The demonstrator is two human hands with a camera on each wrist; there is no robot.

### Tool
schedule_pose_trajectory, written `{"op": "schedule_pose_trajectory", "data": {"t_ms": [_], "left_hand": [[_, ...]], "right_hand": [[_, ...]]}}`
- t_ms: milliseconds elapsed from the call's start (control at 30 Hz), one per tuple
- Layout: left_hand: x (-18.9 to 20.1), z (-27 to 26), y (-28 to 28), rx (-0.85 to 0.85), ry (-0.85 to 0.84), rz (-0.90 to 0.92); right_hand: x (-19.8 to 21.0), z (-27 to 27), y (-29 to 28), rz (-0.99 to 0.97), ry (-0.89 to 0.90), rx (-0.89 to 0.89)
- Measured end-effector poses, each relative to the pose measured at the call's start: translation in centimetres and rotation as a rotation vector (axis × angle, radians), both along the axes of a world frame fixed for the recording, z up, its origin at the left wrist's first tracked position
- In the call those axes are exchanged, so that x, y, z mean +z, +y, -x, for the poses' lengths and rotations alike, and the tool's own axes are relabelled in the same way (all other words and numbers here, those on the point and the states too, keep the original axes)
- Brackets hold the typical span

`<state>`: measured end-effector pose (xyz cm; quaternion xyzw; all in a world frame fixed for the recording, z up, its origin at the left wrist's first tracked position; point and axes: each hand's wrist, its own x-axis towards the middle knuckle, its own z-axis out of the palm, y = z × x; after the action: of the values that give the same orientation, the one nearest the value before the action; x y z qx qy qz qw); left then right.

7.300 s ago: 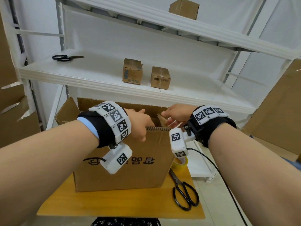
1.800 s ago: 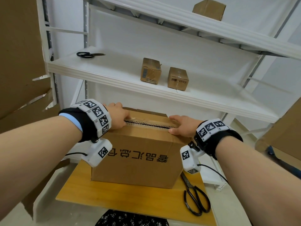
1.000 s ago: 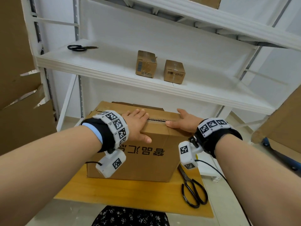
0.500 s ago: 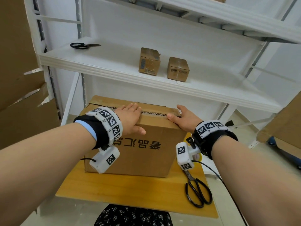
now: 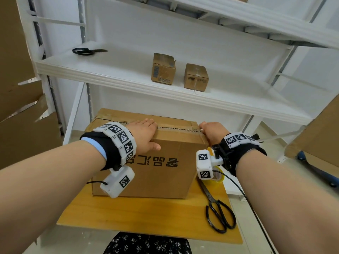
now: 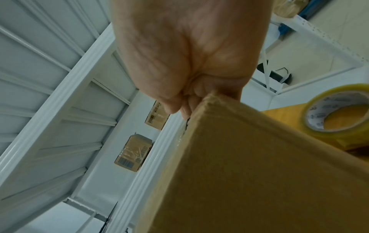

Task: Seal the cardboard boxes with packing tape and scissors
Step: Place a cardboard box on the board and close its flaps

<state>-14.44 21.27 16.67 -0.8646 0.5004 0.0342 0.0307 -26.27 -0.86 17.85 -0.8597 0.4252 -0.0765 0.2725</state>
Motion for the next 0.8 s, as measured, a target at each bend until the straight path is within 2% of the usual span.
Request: {"op": "schedule_pose_trajectory", "data": {"t_ms": [33,100,200,233,333,433,533,633,800], "left_hand": [[0.0,0.0,0.0,-0.008,-0.001,0.007],[0.2,-0.2,-0.1,-0.025,0.002,0.017],[0.3,-0.5,-0.4,-0.035,0.018,0.027],[0.3,-0.6,-0.6,-0.037,0.019,0.028],[0.3,-0.4,-1.1,-0.044,0.026,0.031],[0.5,-0.2,-1.4,-0.046,0.030,0.035],[0.7,0.2,-1.6,-0.036,0.041,0.030],[0.5,0.5,-1.6,-0.018,0.057,0.033],[-0.2,0.6,-1.1,-0.023,0.068,0.061]], "right_hand": [[0.0,-0.1,-0.1,0.057,0.013,0.022],[-0.3,-0.1,-0.9,-0.004,-0.071,0.051],[-0.9,0.1,-1.5,-0.378,-0.306,-0.054],[-1.0,0.1,-1.7,-0.438,-0.363,-0.099],[-0.6,0.4,-1.6,-0.397,-0.376,-0.114],[-0.2,0.6,-1.3,-0.467,-0.467,-0.152],[-0.4,0.5,-1.9,-0.395,-0.415,-0.133],[-0.7,-0.1,-1.6,-0.168,-0.301,-0.123],[-1.5,-1.1,0.6,0.016,0.043,0.031]]}}
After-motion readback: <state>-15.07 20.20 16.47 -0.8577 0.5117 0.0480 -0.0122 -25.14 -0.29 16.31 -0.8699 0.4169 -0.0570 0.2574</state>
